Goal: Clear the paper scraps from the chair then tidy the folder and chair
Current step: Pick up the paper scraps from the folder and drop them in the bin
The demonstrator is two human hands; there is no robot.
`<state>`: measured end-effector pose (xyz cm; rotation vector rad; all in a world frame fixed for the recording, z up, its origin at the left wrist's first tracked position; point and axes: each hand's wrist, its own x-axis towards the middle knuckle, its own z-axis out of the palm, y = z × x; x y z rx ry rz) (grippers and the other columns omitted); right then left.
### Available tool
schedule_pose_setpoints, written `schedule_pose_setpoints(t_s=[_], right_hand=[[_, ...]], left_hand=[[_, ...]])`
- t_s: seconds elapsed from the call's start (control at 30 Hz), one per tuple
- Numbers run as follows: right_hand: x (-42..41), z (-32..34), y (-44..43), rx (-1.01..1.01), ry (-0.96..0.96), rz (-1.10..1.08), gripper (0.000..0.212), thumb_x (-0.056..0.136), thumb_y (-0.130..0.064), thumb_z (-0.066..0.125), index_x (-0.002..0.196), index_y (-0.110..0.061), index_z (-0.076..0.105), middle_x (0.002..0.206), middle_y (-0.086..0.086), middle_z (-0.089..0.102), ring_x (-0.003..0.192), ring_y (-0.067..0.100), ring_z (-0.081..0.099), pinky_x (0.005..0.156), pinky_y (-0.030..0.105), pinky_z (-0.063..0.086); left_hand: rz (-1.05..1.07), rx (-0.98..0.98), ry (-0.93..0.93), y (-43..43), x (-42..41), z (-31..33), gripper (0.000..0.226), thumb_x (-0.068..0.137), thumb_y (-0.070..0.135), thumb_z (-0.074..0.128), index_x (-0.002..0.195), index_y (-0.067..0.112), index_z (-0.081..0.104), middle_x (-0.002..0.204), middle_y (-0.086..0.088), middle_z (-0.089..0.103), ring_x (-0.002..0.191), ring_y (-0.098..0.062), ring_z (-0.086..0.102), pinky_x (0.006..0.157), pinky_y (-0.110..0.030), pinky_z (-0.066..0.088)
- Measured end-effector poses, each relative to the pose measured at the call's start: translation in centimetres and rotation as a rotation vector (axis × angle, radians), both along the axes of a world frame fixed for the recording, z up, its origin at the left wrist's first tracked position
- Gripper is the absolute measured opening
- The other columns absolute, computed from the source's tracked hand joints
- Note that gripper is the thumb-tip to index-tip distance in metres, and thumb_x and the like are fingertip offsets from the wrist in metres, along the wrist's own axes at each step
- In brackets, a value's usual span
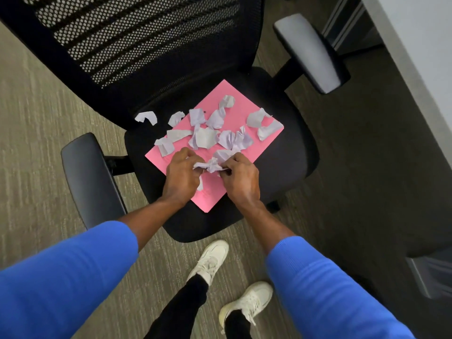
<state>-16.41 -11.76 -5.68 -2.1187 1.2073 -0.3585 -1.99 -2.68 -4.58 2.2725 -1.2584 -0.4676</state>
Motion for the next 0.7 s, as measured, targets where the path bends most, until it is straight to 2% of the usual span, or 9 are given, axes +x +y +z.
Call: schedule_pose_setpoints(t_s=[0.23, 0.37, 0.57, 0.7], right_hand=[[-1.5, 2.4, -0.4, -0.038, -0.036, -0.02, 0.014, 0.089, -0.012, 0.079, 0.102, -0.009, 0.082, 0.098, 0.003, 0.068, 0.083, 0.021, 0.067, 0.075, 0.035, 0.059], [-3.7, 3.4, 0.7, -0.017, -0.029, -0.055, 0.014, 0.089, -0.015, 0.079, 0.102, -0.012, 0.083, 0.099, 0.001, 0.068, 0.088, 0.019, 0.067, 0.078, 0.037, 0.06], [-10.6, 4.0, 3.3, -0.033, -0.027, -0.202, 0.019, 0.079, -0.009, 0.084, 0.097, -0.011, 0.083, 0.092, 0.0, 0.069, 0.081, 0.02, 0.068, 0.074, 0.04, 0.061], [-16.7, 3.7, 5.4, -0.061, -0.026, -0.297, 0.02, 0.076, -0.007, 0.084, 0.096, -0.01, 0.083, 0.091, 0.002, 0.07, 0.08, 0.024, 0.07, 0.072, 0.038, 0.062]], left_hand=[[0.002, -0.114, 0.037, 0.2, -1.1, 2.9, 0.012, 0.085, 0.002, 0.08, 0.095, 0.008, 0.083, 0.094, -0.007, 0.067, 0.087, -0.024, 0.065, 0.074, -0.034, 0.054], [-0.009, -0.116, 0.08, 0.8, -3.1, 4.3, 0.013, 0.085, -0.001, 0.079, 0.095, 0.007, 0.082, 0.096, -0.007, 0.067, 0.087, -0.024, 0.067, 0.073, -0.032, 0.054], [-0.069, -0.11, 0.165, 1.5, -9.1, 5.1, 0.014, 0.083, 0.0, 0.078, 0.092, 0.011, 0.08, 0.095, -0.003, 0.066, 0.089, -0.024, 0.067, 0.078, -0.042, 0.056], [-0.157, -0.076, 0.201, 1.8, -14.4, 4.4, 0.018, 0.084, 0.001, 0.076, 0.092, 0.017, 0.08, 0.095, 0.002, 0.064, 0.09, -0.021, 0.065, 0.078, -0.039, 0.054]])
